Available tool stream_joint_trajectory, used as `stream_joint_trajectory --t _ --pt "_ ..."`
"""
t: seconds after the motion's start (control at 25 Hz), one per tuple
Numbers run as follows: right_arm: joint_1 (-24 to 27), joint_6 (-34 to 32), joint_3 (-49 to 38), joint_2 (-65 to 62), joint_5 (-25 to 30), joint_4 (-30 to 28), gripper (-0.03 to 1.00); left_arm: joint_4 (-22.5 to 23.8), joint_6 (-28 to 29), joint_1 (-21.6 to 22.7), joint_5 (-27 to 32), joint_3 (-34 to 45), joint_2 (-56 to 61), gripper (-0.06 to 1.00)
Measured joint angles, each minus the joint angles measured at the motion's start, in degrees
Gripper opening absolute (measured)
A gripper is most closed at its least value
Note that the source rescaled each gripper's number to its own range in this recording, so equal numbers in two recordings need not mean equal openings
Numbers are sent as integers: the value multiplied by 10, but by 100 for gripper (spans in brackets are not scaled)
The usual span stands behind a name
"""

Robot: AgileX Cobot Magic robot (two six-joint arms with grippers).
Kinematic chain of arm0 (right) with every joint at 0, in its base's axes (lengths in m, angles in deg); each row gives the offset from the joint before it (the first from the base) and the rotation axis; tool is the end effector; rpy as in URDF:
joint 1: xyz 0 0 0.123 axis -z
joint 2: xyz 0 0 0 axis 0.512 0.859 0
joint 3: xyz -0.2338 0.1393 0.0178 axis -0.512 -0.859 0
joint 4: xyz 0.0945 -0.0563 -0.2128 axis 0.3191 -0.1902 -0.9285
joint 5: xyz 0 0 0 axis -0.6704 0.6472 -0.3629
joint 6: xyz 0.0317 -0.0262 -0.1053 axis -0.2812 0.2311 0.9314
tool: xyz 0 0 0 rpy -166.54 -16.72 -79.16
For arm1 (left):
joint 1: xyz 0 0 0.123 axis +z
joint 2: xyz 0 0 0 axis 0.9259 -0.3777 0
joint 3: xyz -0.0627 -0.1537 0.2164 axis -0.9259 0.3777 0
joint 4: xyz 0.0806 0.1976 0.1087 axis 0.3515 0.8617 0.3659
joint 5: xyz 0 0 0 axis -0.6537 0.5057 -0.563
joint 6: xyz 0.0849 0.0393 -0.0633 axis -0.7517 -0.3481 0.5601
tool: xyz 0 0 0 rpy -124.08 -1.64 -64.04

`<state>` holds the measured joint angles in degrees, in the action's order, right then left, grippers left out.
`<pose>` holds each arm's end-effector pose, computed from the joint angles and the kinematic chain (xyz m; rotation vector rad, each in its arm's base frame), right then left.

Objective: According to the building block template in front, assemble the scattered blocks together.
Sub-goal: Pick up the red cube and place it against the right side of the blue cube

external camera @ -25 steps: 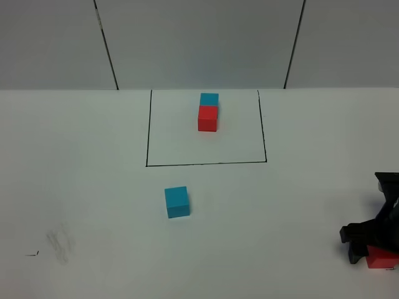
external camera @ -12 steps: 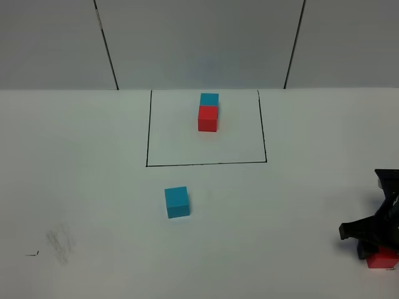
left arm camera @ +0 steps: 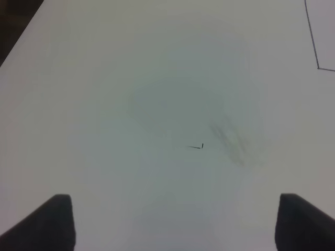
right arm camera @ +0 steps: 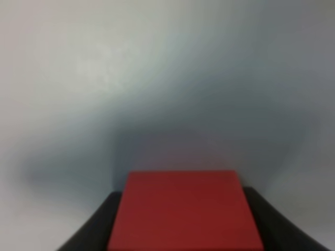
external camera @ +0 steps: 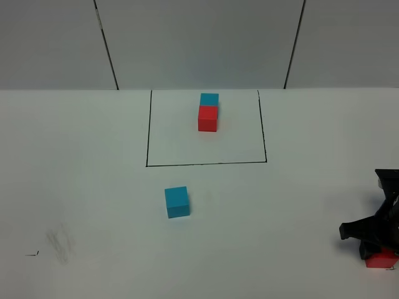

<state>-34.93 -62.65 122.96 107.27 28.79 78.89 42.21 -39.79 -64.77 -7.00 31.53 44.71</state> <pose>0.2712 0.0208 0.0899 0.0790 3.0457 0.0307 0.0125 0.0094 0.2630 -0.2270 2.0317 0.0350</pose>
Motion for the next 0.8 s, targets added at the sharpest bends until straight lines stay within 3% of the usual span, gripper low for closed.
stream_joint_trajectory --t 0.48,0.8 --pt "0 0 0 -7 8 -17 0 0 0 0 0 0 0 100" --pt "0 17 0 -99 39 -20 0 0 0 0 0 0 0 100"
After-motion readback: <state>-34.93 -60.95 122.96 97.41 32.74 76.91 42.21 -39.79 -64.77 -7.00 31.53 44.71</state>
